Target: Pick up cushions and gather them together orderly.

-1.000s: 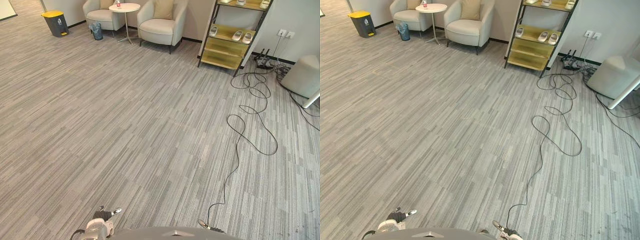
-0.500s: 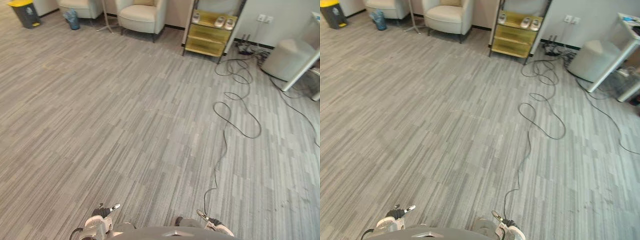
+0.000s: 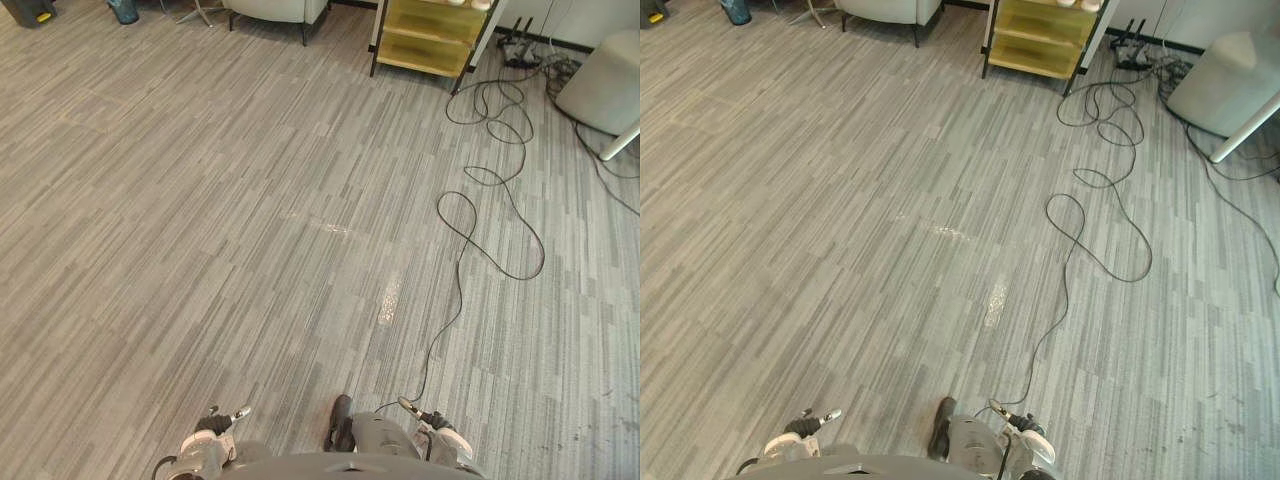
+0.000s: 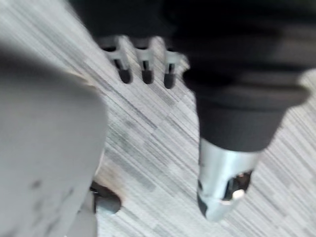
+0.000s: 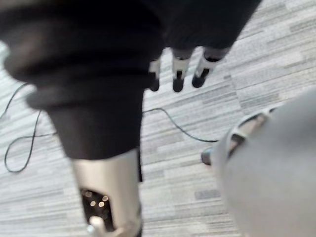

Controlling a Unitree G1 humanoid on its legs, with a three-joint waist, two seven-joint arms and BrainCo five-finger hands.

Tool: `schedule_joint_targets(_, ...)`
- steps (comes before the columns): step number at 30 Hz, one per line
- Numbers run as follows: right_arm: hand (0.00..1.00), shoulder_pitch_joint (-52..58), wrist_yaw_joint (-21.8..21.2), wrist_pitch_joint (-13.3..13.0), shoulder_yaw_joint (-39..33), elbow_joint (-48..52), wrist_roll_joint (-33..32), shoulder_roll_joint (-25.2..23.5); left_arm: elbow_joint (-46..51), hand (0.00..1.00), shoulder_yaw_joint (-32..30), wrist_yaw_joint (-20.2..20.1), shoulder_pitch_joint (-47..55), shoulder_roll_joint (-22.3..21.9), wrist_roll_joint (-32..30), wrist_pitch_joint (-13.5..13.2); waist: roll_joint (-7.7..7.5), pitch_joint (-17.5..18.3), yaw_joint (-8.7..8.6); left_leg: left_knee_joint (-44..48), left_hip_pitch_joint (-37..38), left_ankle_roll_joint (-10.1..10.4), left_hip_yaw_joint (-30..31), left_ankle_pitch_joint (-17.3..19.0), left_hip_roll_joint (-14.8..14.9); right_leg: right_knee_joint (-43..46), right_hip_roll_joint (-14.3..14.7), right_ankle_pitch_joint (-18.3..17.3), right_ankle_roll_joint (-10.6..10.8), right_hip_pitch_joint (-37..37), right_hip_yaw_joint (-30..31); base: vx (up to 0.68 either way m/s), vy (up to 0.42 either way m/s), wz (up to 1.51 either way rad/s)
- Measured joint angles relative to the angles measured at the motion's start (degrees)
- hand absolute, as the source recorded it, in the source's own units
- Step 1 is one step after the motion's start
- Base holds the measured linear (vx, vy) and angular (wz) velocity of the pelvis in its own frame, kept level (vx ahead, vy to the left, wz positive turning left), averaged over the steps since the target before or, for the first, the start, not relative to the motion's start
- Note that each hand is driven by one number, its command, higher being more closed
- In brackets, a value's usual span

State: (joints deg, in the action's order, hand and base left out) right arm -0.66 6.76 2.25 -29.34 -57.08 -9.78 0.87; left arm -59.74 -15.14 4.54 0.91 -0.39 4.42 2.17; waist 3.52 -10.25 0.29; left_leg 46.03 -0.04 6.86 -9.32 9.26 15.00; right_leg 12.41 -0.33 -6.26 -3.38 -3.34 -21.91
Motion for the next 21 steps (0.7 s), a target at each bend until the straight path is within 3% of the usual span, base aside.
schedule_joint_targets(1, 0.0, 0.3, 0.1, 0.0, 0.4, 0.1, 0.0, -0.1, 1.2, 0.0, 0.0, 0.0, 0.0, -0.2, -0.1, -0.1, -0.49, -0.5, 0.29, 6.2, -2.4, -0.2, -0.5, 0.5, 0.6, -1.8, 0.3, -0.2, -0.2, 4.1, 1.0, 0.41, -0.105, -0.19)
schedule_joint_targets(3, 0.0, 0.4, 0.1, 0.0, 2.3, 0.4, 0.0, -0.1, 3.0, 0.0, 0.0, 0.0, -0.2, -0.5, -0.1, -0.1, -0.83, -0.6, 1.57, 9.8, -7.5, -1.3, -2.1, 2.1, 0.5, -4.4, 0.0, -2.4, 0.5, 8.7, 3.0, 0.4, -0.057, -0.28)
schedule_joint_targets(6, 0.0, -0.7, 0.2, 0.4, 2.2, 0.4, 0.0, -0.8, 4.1, 0.0, -0.1, 0.1, -0.6, -0.3, 0.0, -0.2, -1.03, -0.9, 2.83, 0.8, -15.8, -2.8, -6.1, 4.9, 0.0, -6.0, -1.1, -4.0, 2.0, 12.4, 4.3, 0.37, 0.133, -0.31)
schedule_joint_targets(7, 0.0, -0.6, 0.2, 0.4, 2.1, 0.4, 0.0, -1.1, 5.0, 0.0, -0.1, 0.1, -0.8, -0.3, 0.0, -0.3, -1.8, -1.3, 3.25, -7.6, -16.8, -3.3, -8.4, 4.7, -1.7, -6.5, -2.9, -5.0, 3.5, 14.3, 4.5, 0.47, 0.24, -0.17)
schedule_joint_targets(8, 0.0, -0.3, 0.3, 0.4, 2.1, 0.4, 0.0, -1.2, 5.1, 0.0, -0.1, 0.1, -0.7, -0.4, -0.1, -0.4, -1.93, -1.1, 3.15, -17.8, -17.9, -3.4, -8.3, 2.7, -4.2, -7.4, -4.3, -5.9, 4.8, 15.8, 4.5, 0.31, 0.18, -0.12)
schedule_joint_targets(9, 0.0, -0.3, 0.3, 0.4, 2.1, 0.5, 0.0, -1.2, 5.1, 0.0, -0.1, 0.1, -0.7, -0.4, -0.1, -0.4, -1.88, -1.1, 3.22, -22.0, -18.3, -3.2, -7.9, 1.2, -5.0, -7.6, -4.8, -6.4, 5.6, 16.3, 4.8, 0.42, 0.318, -0.21)
schedule_joint_targets(10, 0.0, -0.2, 0.3, 0.4, 2.2, 0.7, 0.0, -1.4, 5.1, 0.0, -0.5, 0.1, -0.7, -0.7, 0.0, -0.5, -1.81, -1.0, 3.65, -27.9, -19.2, -3.1, -6.2, -4.5, -6.6, -8.2, -6.0, -8.2, 6.9, 17.4, 5.8, 0.36, 0.301, -0.32)
schedule_joint_targets(11, 0.0, 0.0, 0.3, 0.4, 2.3, 0.8, 0.0, -1.6, 5.1, 0.0, -0.6, 0.1, -0.6, -0.8, -0.1, -0.6, -2.2, -0.7, 4.2, -28.2, -18.9, -3.1, -5.7, -7.8, -7.4, -8.2, -6.6, -8.8, 6.9, 17.6, 6.6, 0.58, 0.416, -0.4)
schedule_joint_targets(12, 0.0, -0.1, 0.4, 0.5, 2.5, 0.7, 0.0, -2.5, 5.2, 0.0, -0.6, 0.1, -0.6, -0.3, -0.1, -0.6, -3.62, 0.9, 4.61, -27.4, -19.3, -5.4, -5.8, -8.4, -9.7, -8.5, -8.2, -9.4, 6.0, 17.5, 8.0, 0.44, 0.245, -0.23)
schedule_joint_targets(13, 0.0, -0.1, 0.9, 0.5, 2.6, 0.8, 0.0, -3.6, 5.2, 0.0, -0.6, 0.2, -1.0, 0.2, -0.2, -0.7, -4.94, 1.0, 4.27, -24.9, -20.3, -6.9, -6.4, -5.6, -10.2, -8.3, -9.1, -7.1, 5.3, 17.2, 9.5, 0.54, 0.284, -0.14)
schedule_joint_targets(14, 0.0, -0.2, 1.0, 0.5, 2.5, 0.9, 0.0, -4.2, 5.2, 0.0, -0.6, 0.2, -1.1, 0.5, -0.2, -0.7, -5.28, 0.8, 4.47, -23.1, -20.4, -7.8, -6.6, -4.4, -10.2, -7.7, -9.6, -5.7, 5.7, 17.3, 10.6, 0.53, 0.306, -0.06)
schedule_joint_targets(15, 0.0, 0.0, 1.1, 0.6, 2.6, 0.7, 0.1, -5.0, 5.2, 0.0, -0.7, 0.2, -1.2, 0.7, -0.2, -0.6, -6.44, 1.4, 4.96, -18.5, -19.7, -9.8, -7.8, -0.7, -10.6, -4.1, -11.7, -4.1, 8.2, 17.3, 12.2, 0.62, 0.373, -0.14)
schedule_joint_targets(16, 0.0, 0.0, 1.1, 0.6, 3.1, 0.9, 0.1, -4.8, 5.2, 0.0, -0.6, 0.3, -1.3, 0.8, -0.2, -0.6, -6.55, 1.4, 5.25, -18.0, -18.5, -10.0, -8.3, 1.0, -10.8, -0.4, -12.4, -4.1, 8.7, 16.5, 12.8, 0.6, 0.365, -0.33)
schedule_joint_targets(18, 0.0, 0.1, 1.0, 0.3, 4.8, 2.2, 0.6, -4.7, 4.5, 0.0, 0.2, 0.3, -1.3, 1.0, -0.2, -0.1, -6.59, 1.4, 5.45, -19.4, -13.2, -10.3, -9.8, 4.4, -12.1, 20.7, -15.2, -0.6, 11.9, 8.2, 16.3, 0.44, 0.253, -0.32)
schedule_joint_targets(19, 0.0, 0.3, 0.9, 0.3, 5.6, 2.3, 0.7, -4.8, 3.9, 0.0, 1.8, 0.4, -1.3, 1.5, -0.2, 0.0, -6.52, 1.4, 4.41, -20.8, -9.9, -10.2, -9.8, 5.1, -12.8, 34.7, -15.8, 1.9, 12.5, 2.6, 18.0, 0.39, 0.168, 0.02)
schedule_joint_targets(20, 0.0, 0.3, 0.9, -0.2, 6.4, 3.1, 1.1, -4.5, 3.4, 0.0, 3.0, 0.4, -1.2, 1.7, -0.1, 0.0, -6.49, 1.3, 3.79, -22.8, -6.1, -10.1, -9.7, 5.4, -13.3, 44.9, -15.9, 1.9, 12.4, -1.8, 17.6, 0.39, 0.142, 0.13)
schedule_joint_targets(21, 0.0, 0.4, 0.9, -0.6, 6.6, 3.6, 1.1, -4.4, 3.3, 0.0, 3.2, 0.4, -1.2, 1.7, 0.0, 0.0, -6.31, 1.2, 3.64, -24.1, -3.6, -10.1, -9.8, 5.4, -13.5, 48.4, -15.9, 1.6, 12.4, -3.9, 16.7, 0.38, 0.098, 0.12)
